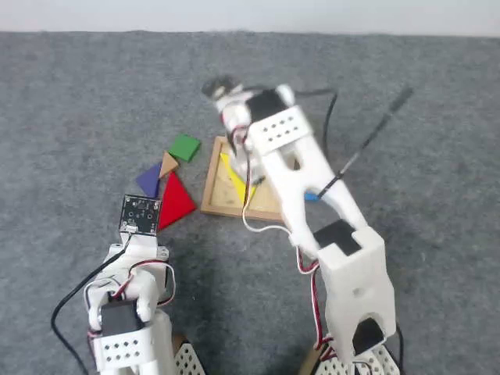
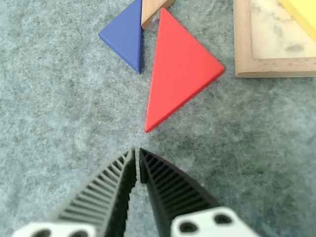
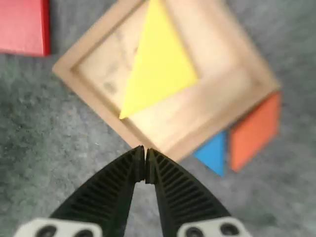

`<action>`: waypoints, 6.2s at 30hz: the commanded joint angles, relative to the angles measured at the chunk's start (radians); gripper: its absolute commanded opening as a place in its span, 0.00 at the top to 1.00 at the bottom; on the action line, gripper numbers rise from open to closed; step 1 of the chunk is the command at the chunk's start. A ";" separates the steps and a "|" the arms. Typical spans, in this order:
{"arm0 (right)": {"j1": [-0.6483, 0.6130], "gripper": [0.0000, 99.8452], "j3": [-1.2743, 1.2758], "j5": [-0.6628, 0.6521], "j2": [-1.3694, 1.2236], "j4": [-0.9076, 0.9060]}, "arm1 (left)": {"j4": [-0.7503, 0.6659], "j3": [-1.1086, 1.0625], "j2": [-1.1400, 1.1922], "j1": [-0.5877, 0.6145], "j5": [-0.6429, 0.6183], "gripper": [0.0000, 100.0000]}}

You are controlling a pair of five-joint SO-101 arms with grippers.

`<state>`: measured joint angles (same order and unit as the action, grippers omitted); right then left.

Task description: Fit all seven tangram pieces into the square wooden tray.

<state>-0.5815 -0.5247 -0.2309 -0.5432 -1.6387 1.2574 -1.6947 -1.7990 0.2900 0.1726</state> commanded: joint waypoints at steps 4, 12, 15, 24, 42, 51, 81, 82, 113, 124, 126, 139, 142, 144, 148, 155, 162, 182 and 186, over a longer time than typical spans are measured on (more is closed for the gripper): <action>0.010 0.99 0.304 0.003 0.073 0.340 | 0.009 0.012 -0.025 0.006 0.008 0.99; 0.004 0.99 0.331 0.003 0.021 0.461 | 0.009 0.012 -0.025 0.006 0.008 0.99; -0.015 0.99 0.331 0.002 0.008 0.483 | 0.009 0.012 -0.025 0.006 0.008 0.99; -0.102 0.99 0.333 0.003 0.007 0.547 | 0.009 0.012 -0.025 0.006 0.008 0.99; -0.053 0.99 0.565 -0.097 0.372 0.572 | 0.009 0.012 -0.025 0.006 0.008 0.99; 0.111 0.99 0.726 -0.094 0.254 0.987 | 0.009 0.012 -0.025 0.006 0.008 0.99; 0.128 0.97 0.761 -0.035 0.503 0.915 | 0.009 0.012 -0.025 0.005 0.006 0.99; 0.139 0.94 0.781 -0.017 0.524 0.912 | 0.009 0.012 -0.025 0.006 0.006 0.99; 0.199 0.83 0.253 0.201 -0.013 0.483 | 0.009 0.012 -0.025 0.006 0.006 0.99; 0.186 0.83 0.196 0.166 -0.038 0.440 | 0.009 0.012 -0.025 0.006 0.006 0.99; 0.173 0.83 0.196 0.166 -0.056 0.455 | 0.009 0.012 -0.025 0.006 0.006 0.99; 0.171 0.99 0.195 0.135 -0.071 0.449 | 0.009 0.012 -0.025 0.006 0.006 0.99; 0.182 1.00 0.196 -0.020 -0.065 0.447 | 0.009 0.012 -0.025 0.006 0.006 0.99; 0.182 0.99 0.196 -0.097 -0.067 0.427 | 0.009 0.012 -0.025 0.006 0.006 0.99; 0.168 0.99 0.196 -0.101 -0.064 0.392 | 0.009 0.012 -0.025 0.008 0.006 0.99; 0.157 0.93 0.190 -0.011 -0.061 0.390 | 0.005 0.033 -0.025 0.015 0.006 0.99; 0.142 0.80 0.175 0.026 -0.012 0.361 | 0.005 0.136 -0.025 0.175 0.008 0.99; 0.143 0.83 0.397 0.133 0.700 0.119 | -0.106 0.208 -0.023 0.207 0.147 0.77; 0.151 0.83 0.798 0.133 0.918 0.341 | -0.002 0.268 -0.023 0.207 0.147 0.77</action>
<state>-0.4312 0.0092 -0.1112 0.1841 -1.4530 1.2068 -1.5106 -1.7990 0.4925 0.3046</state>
